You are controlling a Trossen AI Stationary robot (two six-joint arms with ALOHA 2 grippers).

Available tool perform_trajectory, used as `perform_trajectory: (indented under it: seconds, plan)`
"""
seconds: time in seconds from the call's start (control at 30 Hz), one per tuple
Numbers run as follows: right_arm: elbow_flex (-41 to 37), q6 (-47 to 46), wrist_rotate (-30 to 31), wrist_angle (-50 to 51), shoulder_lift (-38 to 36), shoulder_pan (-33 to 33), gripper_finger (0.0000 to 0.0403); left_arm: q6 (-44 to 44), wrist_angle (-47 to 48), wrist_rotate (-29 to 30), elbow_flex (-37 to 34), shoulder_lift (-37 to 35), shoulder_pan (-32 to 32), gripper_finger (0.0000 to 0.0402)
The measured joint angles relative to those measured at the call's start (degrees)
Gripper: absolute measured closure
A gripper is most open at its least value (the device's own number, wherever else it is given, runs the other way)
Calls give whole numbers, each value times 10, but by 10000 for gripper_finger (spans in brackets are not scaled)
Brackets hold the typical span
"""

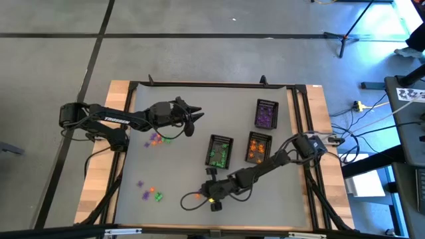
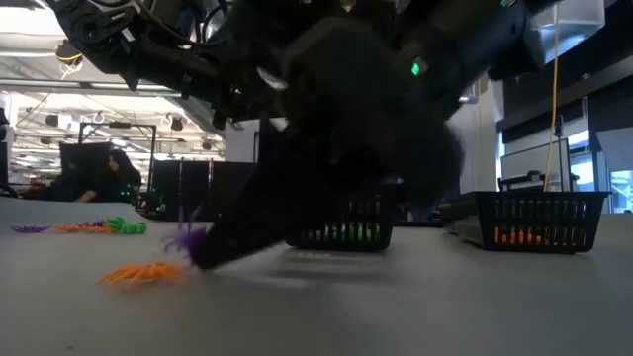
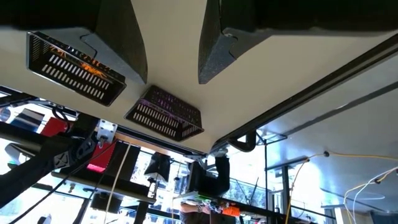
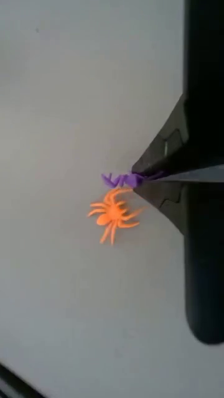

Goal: Sort Halloween decoration
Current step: Put the purple spider toy into the top bin

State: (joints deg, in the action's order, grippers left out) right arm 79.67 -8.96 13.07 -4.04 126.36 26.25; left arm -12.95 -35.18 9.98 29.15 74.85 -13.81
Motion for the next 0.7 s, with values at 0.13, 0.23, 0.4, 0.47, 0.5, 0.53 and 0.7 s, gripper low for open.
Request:
perform_trajectory:
  seconds: [0.13,0.23,0.4,0.47,0.5,0.53,0.7]
  plan:
    - [0,13,10,-2,-49,17,393,0,-1,0,0,0,0,266]
    - [-6,34,19,-9,-90,36,398,0,0,0,0,0,0,266]
    - [-86,35,55,-39,-153,62,395,0,-1,0,0,0,0,266]
    - [-143,21,75,-71,-185,61,399,0,-2,0,0,0,0,266]
    - [-175,10,83,-86,-201,59,400,0,-2,0,0,0,0,266]
    - [-208,0,92,-108,-218,57,400,0,-1,0,0,0,0,266]
    - [-368,-32,169,-189,-351,33,396,0,-2,0,0,0,0,266]
